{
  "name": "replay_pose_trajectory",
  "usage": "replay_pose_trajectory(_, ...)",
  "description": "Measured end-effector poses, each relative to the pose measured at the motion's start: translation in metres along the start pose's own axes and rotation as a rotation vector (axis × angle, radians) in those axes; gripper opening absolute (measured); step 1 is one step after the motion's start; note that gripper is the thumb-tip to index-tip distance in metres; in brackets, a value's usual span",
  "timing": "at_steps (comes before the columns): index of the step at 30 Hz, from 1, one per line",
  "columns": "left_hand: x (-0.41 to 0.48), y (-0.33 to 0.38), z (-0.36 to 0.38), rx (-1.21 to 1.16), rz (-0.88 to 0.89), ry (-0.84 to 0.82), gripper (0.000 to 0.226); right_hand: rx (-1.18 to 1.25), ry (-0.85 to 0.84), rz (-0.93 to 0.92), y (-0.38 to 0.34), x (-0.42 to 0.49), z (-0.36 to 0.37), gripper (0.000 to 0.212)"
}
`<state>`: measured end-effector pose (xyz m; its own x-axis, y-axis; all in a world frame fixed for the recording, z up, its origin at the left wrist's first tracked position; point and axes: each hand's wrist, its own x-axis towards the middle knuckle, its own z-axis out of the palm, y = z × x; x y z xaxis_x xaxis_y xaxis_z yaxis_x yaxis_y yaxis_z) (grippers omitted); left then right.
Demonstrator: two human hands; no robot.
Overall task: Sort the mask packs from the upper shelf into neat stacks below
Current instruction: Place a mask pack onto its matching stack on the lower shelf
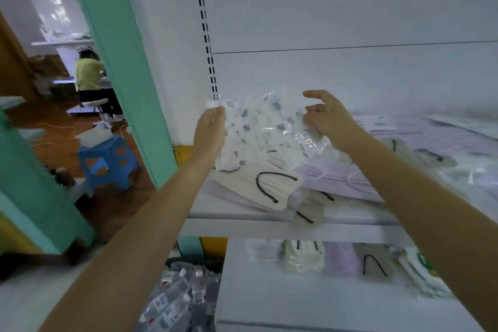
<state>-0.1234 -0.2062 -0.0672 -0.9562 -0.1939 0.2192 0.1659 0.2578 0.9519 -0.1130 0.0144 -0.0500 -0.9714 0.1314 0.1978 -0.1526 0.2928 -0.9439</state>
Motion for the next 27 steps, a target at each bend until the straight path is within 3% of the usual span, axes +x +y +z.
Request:
replay_pose_trajectory(4,0.014,0.003,0.01,-0.102,0.077,0.118,0.028,0.289,0.096,0.113,-0.013,0.013,0.012,0.043)
replay_pose_trajectory(9,0.022,0.01,0.027,-0.144,0.09,0.034,0.035,0.446,0.093,0.127,-0.019,0.019,0.036,0.046)
replay_pose_trajectory(12,0.02,0.002,0.035,-0.153,0.049,-0.086,0.04,0.275,0.019,0.074,-0.006,0.022,0.052,0.047)
replay_pose_trajectory(14,0.02,-0.008,0.032,-0.084,0.128,-0.052,0.044,0.058,0.045,-0.008,0.005,0.021,0.055,0.047)
replay_pose_trajectory(17,0.024,-0.015,0.019,0.005,0.224,0.072,0.07,-0.481,0.065,-0.134,0.024,0.024,0.048,0.051)
replay_pose_trajectory(20,0.03,-0.02,0.01,0.034,0.228,0.167,0.066,-0.943,-0.098,0.007,0.034,0.026,0.044,0.066)
replay_pose_trajectory(23,0.025,-0.023,0.016,0.118,0.213,0.13,0.052,-0.962,-0.138,0.09,0.035,0.026,0.046,0.051)
replay_pose_trajectory(27,0.022,-0.024,0.017,0.107,0.154,0.125,0.046,-0.841,0.022,0.043,0.03,0.02,0.048,0.018)
